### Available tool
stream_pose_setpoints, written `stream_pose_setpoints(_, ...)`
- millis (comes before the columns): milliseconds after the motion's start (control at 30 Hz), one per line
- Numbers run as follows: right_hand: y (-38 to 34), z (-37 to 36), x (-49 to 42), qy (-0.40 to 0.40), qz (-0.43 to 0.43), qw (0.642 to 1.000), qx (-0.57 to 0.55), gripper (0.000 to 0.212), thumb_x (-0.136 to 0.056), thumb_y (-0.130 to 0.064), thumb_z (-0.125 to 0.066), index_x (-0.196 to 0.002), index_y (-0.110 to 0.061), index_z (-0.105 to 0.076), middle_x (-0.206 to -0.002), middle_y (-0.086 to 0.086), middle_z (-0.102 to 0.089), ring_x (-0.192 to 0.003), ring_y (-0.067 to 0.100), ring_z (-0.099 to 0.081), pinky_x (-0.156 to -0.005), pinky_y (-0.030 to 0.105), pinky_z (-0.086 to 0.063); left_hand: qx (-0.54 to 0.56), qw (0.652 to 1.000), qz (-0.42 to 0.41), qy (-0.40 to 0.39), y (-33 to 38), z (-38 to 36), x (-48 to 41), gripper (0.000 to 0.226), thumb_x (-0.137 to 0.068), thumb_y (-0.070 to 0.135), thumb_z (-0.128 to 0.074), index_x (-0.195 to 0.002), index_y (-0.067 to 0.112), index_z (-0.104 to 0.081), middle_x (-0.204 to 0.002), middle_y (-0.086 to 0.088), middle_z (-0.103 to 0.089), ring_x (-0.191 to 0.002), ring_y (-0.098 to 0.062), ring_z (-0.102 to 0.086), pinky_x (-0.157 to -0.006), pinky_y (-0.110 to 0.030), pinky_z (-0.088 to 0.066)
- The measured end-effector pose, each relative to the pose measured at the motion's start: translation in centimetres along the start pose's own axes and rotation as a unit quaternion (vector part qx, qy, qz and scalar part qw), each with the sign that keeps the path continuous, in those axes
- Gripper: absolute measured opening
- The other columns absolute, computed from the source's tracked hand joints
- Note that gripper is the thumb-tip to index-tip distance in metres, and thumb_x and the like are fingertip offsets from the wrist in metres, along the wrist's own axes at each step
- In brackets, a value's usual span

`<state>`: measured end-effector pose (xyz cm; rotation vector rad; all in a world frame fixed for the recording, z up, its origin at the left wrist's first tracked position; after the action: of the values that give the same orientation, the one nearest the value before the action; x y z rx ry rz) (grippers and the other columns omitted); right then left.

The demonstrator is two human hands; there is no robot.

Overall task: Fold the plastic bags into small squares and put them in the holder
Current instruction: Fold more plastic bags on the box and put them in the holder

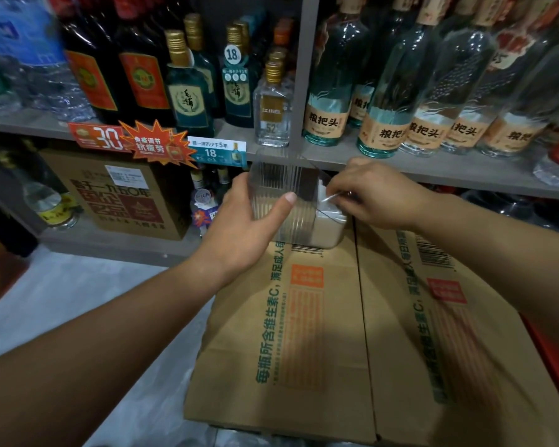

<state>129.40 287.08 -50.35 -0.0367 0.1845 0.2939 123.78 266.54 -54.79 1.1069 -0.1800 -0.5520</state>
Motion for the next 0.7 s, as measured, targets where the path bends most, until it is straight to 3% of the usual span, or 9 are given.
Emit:
stream_pose_setpoints(167, 0.7, 0.0, -0.6, -0.062, -0.05, 0.997, -0.017, 0.008, -0.096, -0.028, -0.06, -0.1, -0.024, -0.066, -0.088, -0.006, -0.058, -0.092, 0.013, -0.051, -0.079, 0.036, -0.047, -0.017, 1.0, -0.005, 0.013, 0.2, 0.1, 0.0, 0.052, -0.094, 0.063, -0.056, -0.137, 0.04, -0.039, -0.135, 0.015, -0.056, -0.125, -0.007, -0.053, -0.108, -0.037, -0.044)
stream_pose_setpoints(300, 0.9, -0.3, -0.9, -0.102, -0.085, 0.989, -0.07, 0.004, -0.097, -0.029, -0.061, -0.096, -0.027, -0.065, -0.088, -0.013, -0.06, -0.086, 0.012, -0.058, -0.08, 0.041, -0.052, -0.018, 1.0, -0.006, 0.011, 0.1, 0.1, 0.1, 0.046, -0.096, 0.061, -0.053, -0.135, 0.043, -0.036, -0.137, 0.014, -0.055, -0.127, -0.008, -0.052, -0.109, -0.038, -0.043)
stream_pose_setpoints(533, 0.9, -0.6, -0.3, -0.069, -0.153, 0.977, -0.132, 0.011, -0.096, -0.028, -0.062, -0.092, -0.023, -0.071, -0.086, -0.007, -0.068, -0.082, 0.012, -0.062, -0.076, 0.039, -0.054, -0.024, 1.0, -0.005, 0.009, -0.1, 0.0, 0.2, 0.053, -0.097, 0.06, -0.052, -0.142, 0.037, -0.037, -0.138, 0.015, -0.055, -0.128, -0.008, -0.051, -0.107, -0.036, -0.043)
stream_pose_setpoints(700, 0.5, -0.9, 0.3, -0.039, -0.163, 0.978, -0.125, 0.014, -0.1, -0.029, -0.059, -0.099, -0.02, -0.069, -0.091, -0.004, -0.067, -0.085, 0.016, -0.061, -0.071, 0.031, -0.046, -0.028, 1.0, -0.005, 0.001, -0.3, -0.1, 0.3, 0.051, -0.099, 0.059, -0.05, -0.142, 0.034, -0.038, -0.139, 0.014, -0.055, -0.128, -0.009, -0.052, -0.109, -0.041, -0.043)
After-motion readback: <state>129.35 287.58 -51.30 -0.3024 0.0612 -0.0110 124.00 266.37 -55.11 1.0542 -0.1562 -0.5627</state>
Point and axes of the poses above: each hand's wrist, its own x-axis away from the middle knuckle, its own z-axis out of the back of the hand, y = z × x, the point moved 5 cm from there along -x, towards the middle knuckle
